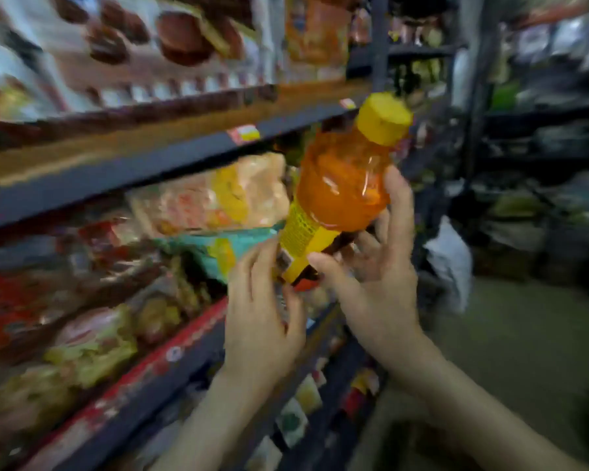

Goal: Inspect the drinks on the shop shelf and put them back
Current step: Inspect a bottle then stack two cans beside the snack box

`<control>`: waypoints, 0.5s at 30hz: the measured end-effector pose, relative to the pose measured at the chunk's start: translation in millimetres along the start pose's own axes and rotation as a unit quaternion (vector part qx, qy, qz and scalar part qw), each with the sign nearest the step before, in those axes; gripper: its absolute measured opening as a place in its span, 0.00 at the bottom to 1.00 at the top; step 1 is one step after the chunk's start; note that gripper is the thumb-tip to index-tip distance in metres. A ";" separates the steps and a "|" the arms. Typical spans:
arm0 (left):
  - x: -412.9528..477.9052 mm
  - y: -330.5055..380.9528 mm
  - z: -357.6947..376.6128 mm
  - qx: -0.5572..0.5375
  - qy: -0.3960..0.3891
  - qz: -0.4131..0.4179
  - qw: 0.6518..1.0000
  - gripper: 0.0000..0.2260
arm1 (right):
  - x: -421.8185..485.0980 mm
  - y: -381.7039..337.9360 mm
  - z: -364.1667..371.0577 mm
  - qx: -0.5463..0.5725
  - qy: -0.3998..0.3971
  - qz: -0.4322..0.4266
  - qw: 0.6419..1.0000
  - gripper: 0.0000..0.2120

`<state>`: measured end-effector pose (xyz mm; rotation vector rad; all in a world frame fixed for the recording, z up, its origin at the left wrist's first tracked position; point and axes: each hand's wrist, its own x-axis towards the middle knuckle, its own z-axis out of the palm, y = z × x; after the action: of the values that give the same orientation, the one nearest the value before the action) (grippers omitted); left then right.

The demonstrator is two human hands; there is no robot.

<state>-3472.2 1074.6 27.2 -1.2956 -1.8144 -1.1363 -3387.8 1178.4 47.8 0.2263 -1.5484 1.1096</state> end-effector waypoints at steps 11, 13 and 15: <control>-261.7 26.9 281.7 -0.081 -0.562 -0.297 0.768 0.18 | -286.5 161.1 -290.2 -0.239 0.157 0.563 0.775 0.47; -321.2 18.0 310.0 -0.043 -0.616 -0.316 0.720 0.20 | -360.6 183.5 -312.5 -0.282 0.159 0.624 0.711 0.48; -376.4 2.9 336.3 -0.011 -0.656 -0.330 0.679 0.20 | -438.5 208.7 -327.1 -0.297 0.151 0.681 0.652 0.47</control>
<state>-3352.2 1225.7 -439.1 -1.6743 -3.5431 -0.3497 -3168.5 1348.0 -467.9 -1.7773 -1.5551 1.4638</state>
